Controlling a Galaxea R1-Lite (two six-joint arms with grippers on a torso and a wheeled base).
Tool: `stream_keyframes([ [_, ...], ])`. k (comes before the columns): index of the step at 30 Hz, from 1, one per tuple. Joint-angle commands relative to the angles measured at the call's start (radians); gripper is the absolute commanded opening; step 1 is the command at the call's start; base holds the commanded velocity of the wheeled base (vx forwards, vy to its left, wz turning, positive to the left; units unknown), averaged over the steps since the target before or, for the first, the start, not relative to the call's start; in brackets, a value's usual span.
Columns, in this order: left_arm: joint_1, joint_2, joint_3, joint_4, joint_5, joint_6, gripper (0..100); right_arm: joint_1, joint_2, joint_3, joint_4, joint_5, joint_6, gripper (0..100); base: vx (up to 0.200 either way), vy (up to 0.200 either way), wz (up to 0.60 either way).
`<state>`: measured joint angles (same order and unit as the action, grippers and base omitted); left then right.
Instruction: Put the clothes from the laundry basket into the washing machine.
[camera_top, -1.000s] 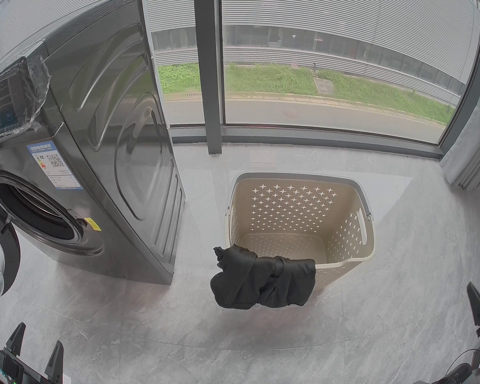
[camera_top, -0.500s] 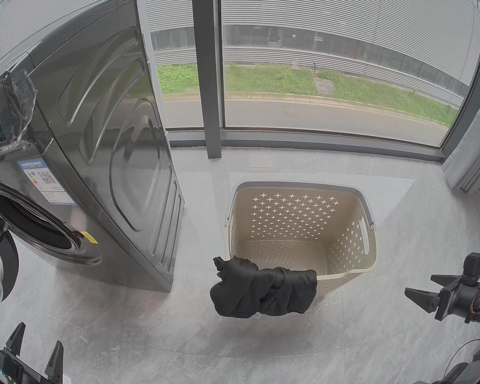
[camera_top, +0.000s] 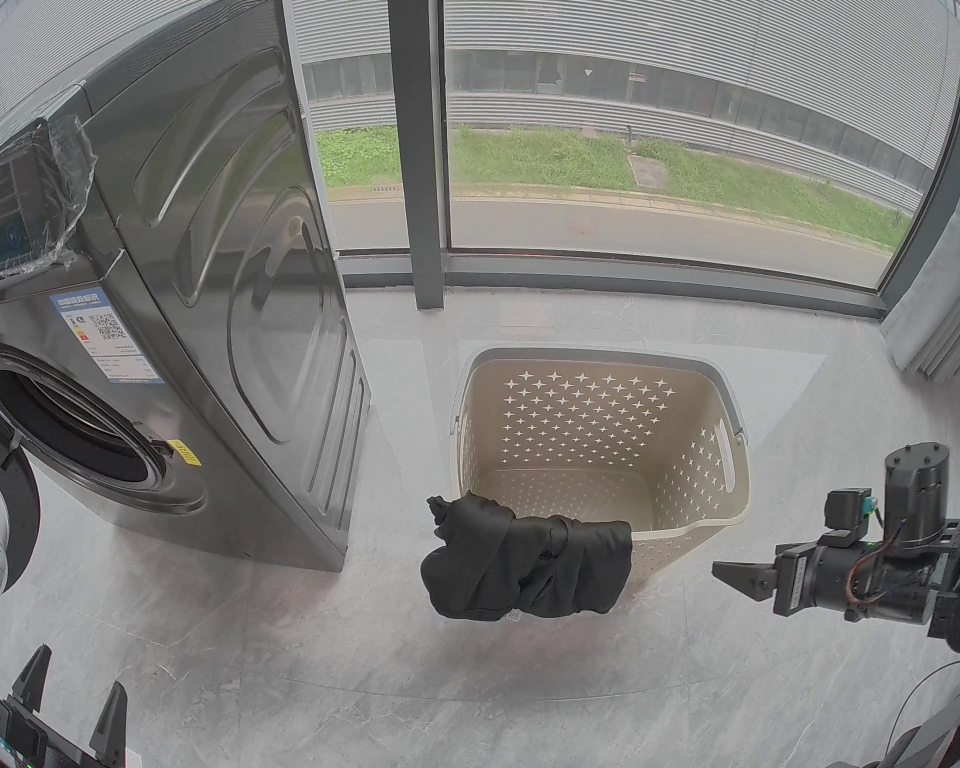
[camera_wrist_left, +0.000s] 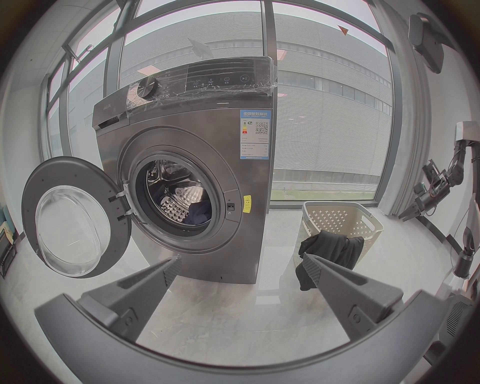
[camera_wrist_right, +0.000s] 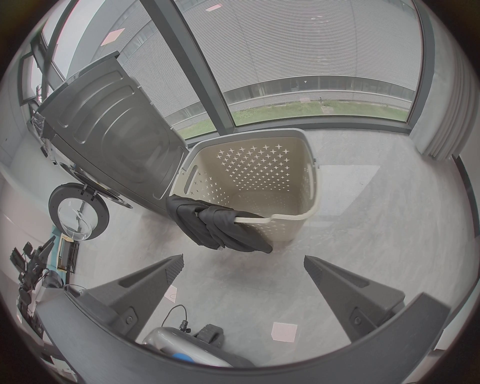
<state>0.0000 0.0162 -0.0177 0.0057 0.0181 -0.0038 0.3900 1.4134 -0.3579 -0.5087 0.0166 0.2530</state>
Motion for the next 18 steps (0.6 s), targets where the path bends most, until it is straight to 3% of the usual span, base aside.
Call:
stream_keyframes([
  [1,0.000,-0.009,0.016,0.000,0.000,-0.004,100,0.135,0.213,-0.039,-0.085,-0.078,0.072,100,0.000,0.000,0.00],
  [7,0.000,-0.009,0.016,-0.001,-0.001,-0.004,100,0.151,0.272,-0.102,-0.083,-0.081,0.091,100,0.000,0.000,0.00],
  [13,0.000,-0.009,0.016,0.000,-0.001,-0.004,100,0.182,0.328,-0.148,-0.083,-0.118,0.184,100,0.000,0.000,0.00],
  [18,0.000,-0.009,0.015,0.000,-0.001,-0.007,100,0.191,0.380,-0.171,-0.088,-0.122,0.195,100,0.000,0.000,0.00],
])
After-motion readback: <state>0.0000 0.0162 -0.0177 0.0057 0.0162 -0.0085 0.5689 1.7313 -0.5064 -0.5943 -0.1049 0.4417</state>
